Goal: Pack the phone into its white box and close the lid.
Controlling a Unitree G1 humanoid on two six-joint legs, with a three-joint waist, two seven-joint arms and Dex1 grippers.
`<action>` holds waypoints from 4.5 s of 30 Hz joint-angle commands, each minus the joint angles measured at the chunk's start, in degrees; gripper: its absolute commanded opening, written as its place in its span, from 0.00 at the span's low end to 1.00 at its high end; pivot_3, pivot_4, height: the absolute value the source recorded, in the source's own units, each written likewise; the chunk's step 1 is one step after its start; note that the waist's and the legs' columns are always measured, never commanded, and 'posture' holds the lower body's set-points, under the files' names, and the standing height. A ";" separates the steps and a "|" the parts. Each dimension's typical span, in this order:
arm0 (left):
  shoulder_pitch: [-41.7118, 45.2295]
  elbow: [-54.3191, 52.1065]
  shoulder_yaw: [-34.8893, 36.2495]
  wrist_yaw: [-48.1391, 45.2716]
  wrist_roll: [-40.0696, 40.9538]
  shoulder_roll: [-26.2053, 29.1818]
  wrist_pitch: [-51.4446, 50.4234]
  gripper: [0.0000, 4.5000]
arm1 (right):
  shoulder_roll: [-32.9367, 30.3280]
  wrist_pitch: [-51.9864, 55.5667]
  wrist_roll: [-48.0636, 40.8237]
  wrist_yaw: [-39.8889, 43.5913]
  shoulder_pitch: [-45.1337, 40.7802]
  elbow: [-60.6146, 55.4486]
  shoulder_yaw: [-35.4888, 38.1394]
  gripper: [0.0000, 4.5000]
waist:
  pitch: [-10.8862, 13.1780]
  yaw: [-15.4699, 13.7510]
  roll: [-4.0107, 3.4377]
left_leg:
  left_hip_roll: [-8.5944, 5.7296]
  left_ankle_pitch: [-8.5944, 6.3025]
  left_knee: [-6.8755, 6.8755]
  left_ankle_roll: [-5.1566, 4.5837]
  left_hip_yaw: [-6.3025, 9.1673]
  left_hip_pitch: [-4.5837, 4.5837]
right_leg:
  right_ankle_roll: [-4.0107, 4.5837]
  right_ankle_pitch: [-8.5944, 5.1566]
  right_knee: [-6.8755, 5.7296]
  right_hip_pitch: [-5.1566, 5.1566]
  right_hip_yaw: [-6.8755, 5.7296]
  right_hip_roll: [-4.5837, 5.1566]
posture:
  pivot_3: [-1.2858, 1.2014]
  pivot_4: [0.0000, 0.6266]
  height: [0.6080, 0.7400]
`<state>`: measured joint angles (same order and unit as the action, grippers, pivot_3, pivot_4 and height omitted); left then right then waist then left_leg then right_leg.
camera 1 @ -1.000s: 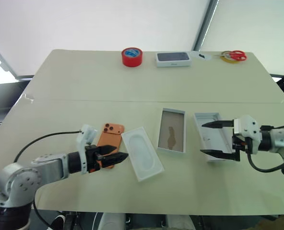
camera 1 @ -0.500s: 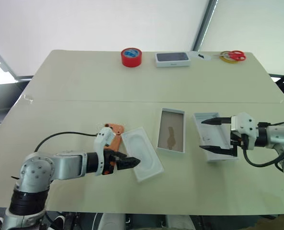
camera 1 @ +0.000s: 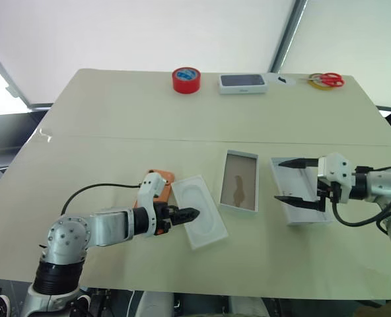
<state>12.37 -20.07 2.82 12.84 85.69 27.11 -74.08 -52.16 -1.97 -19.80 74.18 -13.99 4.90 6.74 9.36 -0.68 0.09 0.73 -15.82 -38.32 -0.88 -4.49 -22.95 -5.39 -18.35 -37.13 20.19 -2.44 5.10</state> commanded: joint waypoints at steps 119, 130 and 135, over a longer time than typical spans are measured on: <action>11.93 9.88 0.85 -58.22 -50.44 8.80 38.35 0.67 | 19.65 7.21 17.22 -25.33 -13.88 -3.36 -16.74 0.01 | 0.37 1.24 0.32 | 0.10 0.19 0.19 0.34 -0.08 -0.41 | -0.07 0.02 -0.08 0.64 0.03 -0.27 | 0.52 0.24 0.92; 0.14 7.81 6.07 -58.34 -55.80 12.80 47.21 0.67 | 14.51 2.94 18.38 -12.52 -11.56 -4.66 -23.29 0.01 | 0.41 1.47 0.38 | 0.08 0.13 0.21 0.24 -0.03 -0.51 | -0.05 0.02 -0.09 0.73 0.02 -0.10 | 0.52 0.24 0.92; -0.48 5.61 6.89 -57.12 -55.07 11.68 47.02 0.67 | 13.80 3.58 16.85 -7.98 -10.76 -7.43 -23.78 0.01 | 0.41 1.45 0.37 | 0.09 0.11 0.22 0.20 -0.02 -0.51 | -0.04 0.02 -0.09 0.74 0.02 -0.07 | 0.52 0.24 0.92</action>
<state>11.80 -12.31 7.82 -44.72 29.85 39.09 -27.37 -37.56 1.47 -0.89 64.89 -24.70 0.74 -17.70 9.77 0.77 0.46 0.81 -15.71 -38.10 -0.68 -4.51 -23.46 -5.43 -18.33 -37.22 20.93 -2.42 5.03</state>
